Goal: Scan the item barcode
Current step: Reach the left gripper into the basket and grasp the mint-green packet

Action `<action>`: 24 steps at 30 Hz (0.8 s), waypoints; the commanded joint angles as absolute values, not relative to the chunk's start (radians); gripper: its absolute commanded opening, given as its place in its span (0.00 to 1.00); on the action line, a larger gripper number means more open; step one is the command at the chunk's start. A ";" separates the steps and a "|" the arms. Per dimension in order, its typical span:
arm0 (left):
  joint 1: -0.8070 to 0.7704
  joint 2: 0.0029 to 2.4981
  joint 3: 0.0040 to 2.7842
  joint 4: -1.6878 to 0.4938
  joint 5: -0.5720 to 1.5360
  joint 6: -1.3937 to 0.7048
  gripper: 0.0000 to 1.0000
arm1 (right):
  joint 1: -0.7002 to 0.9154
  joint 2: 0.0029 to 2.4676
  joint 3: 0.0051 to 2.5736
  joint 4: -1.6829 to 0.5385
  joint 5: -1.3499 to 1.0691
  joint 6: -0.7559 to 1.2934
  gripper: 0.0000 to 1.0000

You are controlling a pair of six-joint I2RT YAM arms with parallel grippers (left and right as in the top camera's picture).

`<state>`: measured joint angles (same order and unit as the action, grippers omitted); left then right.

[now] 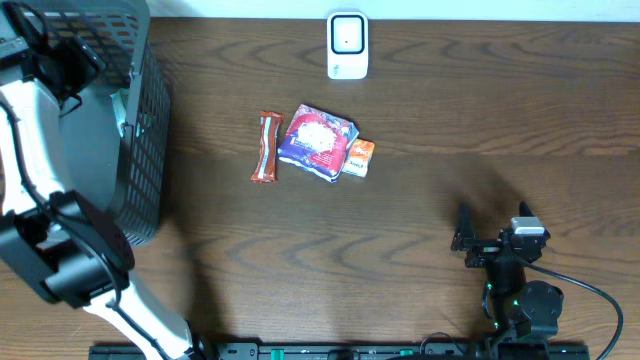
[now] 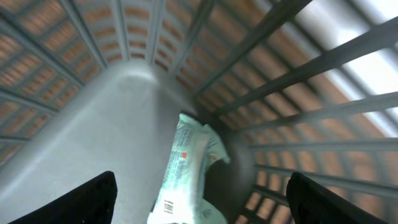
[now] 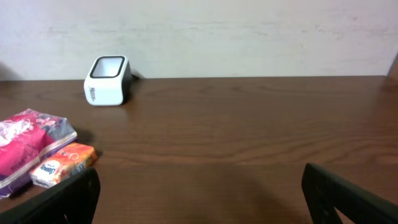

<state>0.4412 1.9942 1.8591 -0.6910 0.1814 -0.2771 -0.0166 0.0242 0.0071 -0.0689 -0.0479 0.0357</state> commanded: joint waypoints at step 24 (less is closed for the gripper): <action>0.416 2.264 1.823 -0.753 0.164 -0.127 0.12 | -0.019 0.020 0.006 -0.072 -0.043 0.021 0.99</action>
